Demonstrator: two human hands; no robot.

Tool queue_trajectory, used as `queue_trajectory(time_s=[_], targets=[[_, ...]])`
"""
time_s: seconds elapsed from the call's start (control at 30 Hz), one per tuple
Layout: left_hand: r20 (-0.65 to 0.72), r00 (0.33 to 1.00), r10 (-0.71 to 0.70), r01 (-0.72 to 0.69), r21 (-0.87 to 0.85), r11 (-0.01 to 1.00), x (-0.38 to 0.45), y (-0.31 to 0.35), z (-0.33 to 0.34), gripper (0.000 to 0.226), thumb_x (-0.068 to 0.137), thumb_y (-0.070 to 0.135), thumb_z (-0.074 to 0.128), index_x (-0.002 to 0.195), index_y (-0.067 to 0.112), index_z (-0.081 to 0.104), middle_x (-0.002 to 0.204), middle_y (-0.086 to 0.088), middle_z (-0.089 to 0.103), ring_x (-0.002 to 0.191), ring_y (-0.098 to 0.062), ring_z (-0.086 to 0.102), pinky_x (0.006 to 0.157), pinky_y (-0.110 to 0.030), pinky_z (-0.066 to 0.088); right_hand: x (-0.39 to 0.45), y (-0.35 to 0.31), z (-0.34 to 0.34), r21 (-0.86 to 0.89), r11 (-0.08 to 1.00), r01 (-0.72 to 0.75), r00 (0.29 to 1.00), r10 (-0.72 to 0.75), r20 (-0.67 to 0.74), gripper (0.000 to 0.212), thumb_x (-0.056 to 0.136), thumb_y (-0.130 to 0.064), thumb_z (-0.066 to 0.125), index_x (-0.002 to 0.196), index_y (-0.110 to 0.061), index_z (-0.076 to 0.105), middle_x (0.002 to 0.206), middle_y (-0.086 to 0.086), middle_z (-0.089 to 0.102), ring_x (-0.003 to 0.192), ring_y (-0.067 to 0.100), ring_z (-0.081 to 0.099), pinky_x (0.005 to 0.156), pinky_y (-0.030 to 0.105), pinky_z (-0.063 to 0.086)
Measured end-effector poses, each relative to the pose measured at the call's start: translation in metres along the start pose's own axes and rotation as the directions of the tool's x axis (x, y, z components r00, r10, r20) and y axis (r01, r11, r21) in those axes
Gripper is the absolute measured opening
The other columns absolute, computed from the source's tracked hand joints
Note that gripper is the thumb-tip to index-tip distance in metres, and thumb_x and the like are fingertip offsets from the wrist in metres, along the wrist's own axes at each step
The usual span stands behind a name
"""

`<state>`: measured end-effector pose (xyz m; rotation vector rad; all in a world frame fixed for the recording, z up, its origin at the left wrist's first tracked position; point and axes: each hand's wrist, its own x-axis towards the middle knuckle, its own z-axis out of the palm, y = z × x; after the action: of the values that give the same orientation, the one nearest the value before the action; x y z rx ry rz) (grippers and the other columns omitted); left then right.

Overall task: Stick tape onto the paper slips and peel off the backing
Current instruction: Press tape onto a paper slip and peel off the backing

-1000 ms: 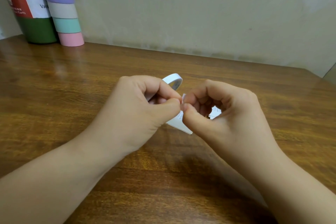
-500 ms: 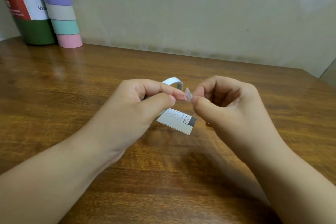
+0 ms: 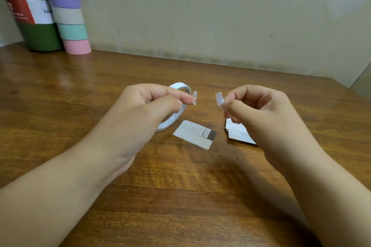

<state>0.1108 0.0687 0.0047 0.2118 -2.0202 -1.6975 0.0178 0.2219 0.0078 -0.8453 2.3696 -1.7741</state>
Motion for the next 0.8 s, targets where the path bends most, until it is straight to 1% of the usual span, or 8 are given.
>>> queue_trajectory(time_s=[0.13, 0.2, 0.33, 0.5, 0.57, 0.63, 0.73, 0.8], targets=[[-0.052, 0.999, -0.015, 0.019, 0.08, 0.997, 0.003, 0.0, -0.003, 0.021, 0.077, 0.012, 0.063, 0.071, 0.026, 0.077, 0.046, 0.022, 0.054, 0.054, 0.008, 0.049, 0.065, -0.026, 0.033, 0.012, 0.008, -0.016, -0.311, 0.947, -0.073, 0.996, 0.053, -0.07, 0.023, 0.087, -0.03, 0.058, 0.076, -0.012, 0.066, 0.073, 0.014, 0.064, 0.054, 0.01, 0.045, 0.044, 0.016, 0.036], [-0.069, 0.997, -0.015, 0.024, 0.131, 0.991, 0.004, 0.0, -0.003, 0.029, 0.083, 0.006, 0.057, 0.07, 0.024, 0.076, 0.043, 0.022, 0.051, 0.053, 0.007, 0.048, 0.065, -0.025, 0.032, 0.02, 0.016, -0.024, -0.407, 0.903, -0.138, 0.989, 0.105, -0.102, 0.024, 0.091, -0.032, 0.054, 0.078, -0.016, 0.066, 0.077, 0.012, 0.067, 0.055, 0.013, 0.048, 0.044, 0.02, 0.037], [-0.06, 0.998, -0.009, 0.021, 0.188, 0.982, 0.003, 0.0, -0.003, 0.028, 0.086, 0.007, 0.056, 0.073, 0.023, 0.075, 0.037, 0.019, 0.045, 0.046, 0.003, 0.043, 0.06, -0.025, 0.03, 0.03, 0.033, -0.035, -0.524, 0.816, -0.243, 0.97, 0.215, -0.114, 0.022, 0.092, -0.036, 0.055, 0.078, -0.022, 0.064, 0.079, 0.002, 0.067, 0.059, 0.014, 0.053, 0.049, 0.024, 0.037], [-0.039, 0.999, -0.013, 0.02, 0.193, 0.981, 0.005, -0.003, -0.005, 0.027, 0.086, 0.009, 0.057, 0.073, 0.023, 0.075, 0.037, 0.016, 0.042, 0.045, -0.003, 0.032, 0.05, -0.017, 0.029, 0.032, 0.04, -0.037, -0.481, 0.843, -0.239, 0.97, 0.188, -0.151, 0.006, 0.085, -0.022, 0.064, 0.079, -0.021, 0.066, 0.075, -0.003, 0.065, 0.064, 0.009, 0.054, 0.05, 0.024, 0.038], [-0.033, 0.999, -0.014, 0.021, 0.195, 0.981, 0.006, -0.004, -0.006, 0.027, 0.086, 0.009, 0.056, 0.073, 0.023, 0.076, 0.038, 0.016, 0.041, 0.045, -0.003, 0.034, 0.052, -0.019, 0.029, 0.034, 0.039, -0.036, -0.468, 0.853, -0.233, 0.97, 0.171, -0.172, 0.008, 0.086, -0.02, 0.062, 0.08, -0.023, 0.066, 0.076, -0.002, 0.065, 0.066, 0.01, 0.054, 0.05, 0.025, 0.037], [-0.025, 1.0, -0.011, 0.015, 0.19, 0.982, 0.006, -0.005, -0.006, 0.027, 0.086, 0.008, 0.056, 0.073, 0.022, 0.075, 0.038, 0.017, 0.043, 0.044, -0.001, 0.038, 0.049, -0.013, 0.03, 0.034, 0.039, -0.036, -0.448, 0.863, -0.233, 0.969, 0.168, -0.18, 0.015, 0.088, -0.017, 0.057, 0.081, -0.025, 0.067, 0.077, -0.003, 0.067, 0.071, 0.012, 0.057, 0.051, 0.025, 0.038], [-0.018, 1.0, -0.008, 0.012, 0.193, 0.981, 0.006, -0.006, -0.007, 0.027, 0.085, 0.009, 0.057, 0.073, 0.023, 0.076, 0.039, 0.015, 0.04, 0.046, -0.005, 0.032, 0.047, -0.013, 0.03, 0.035, 0.039, -0.035, -0.37, 0.896, -0.247, 0.964, 0.189, -0.186, 0.025, 0.09, -0.009, 0.05, 0.081, -0.024, 0.067, 0.078, -0.004, 0.07, 0.08, 0.011, 0.064, 0.063, 0.028, 0.05], [-0.016, 1.0, -0.014, 0.016, 0.186, 0.982, 0.007, -0.006, -0.007, 0.026, 0.085, 0.008, 0.056, 0.074, 0.021, 0.075, 0.037, 0.016, 0.044, 0.044, -0.002, 0.034, 0.045, -0.009, 0.03, 0.035, 0.039, -0.035, -0.335, 0.909, -0.248, 0.962, 0.189, -0.199, 0.03, 0.091, -0.004, 0.045, 0.082, -0.022, 0.067, 0.078, -0.004, 0.07, 0.081, 0.01, 0.065, 0.072, 0.029, 0.053]])
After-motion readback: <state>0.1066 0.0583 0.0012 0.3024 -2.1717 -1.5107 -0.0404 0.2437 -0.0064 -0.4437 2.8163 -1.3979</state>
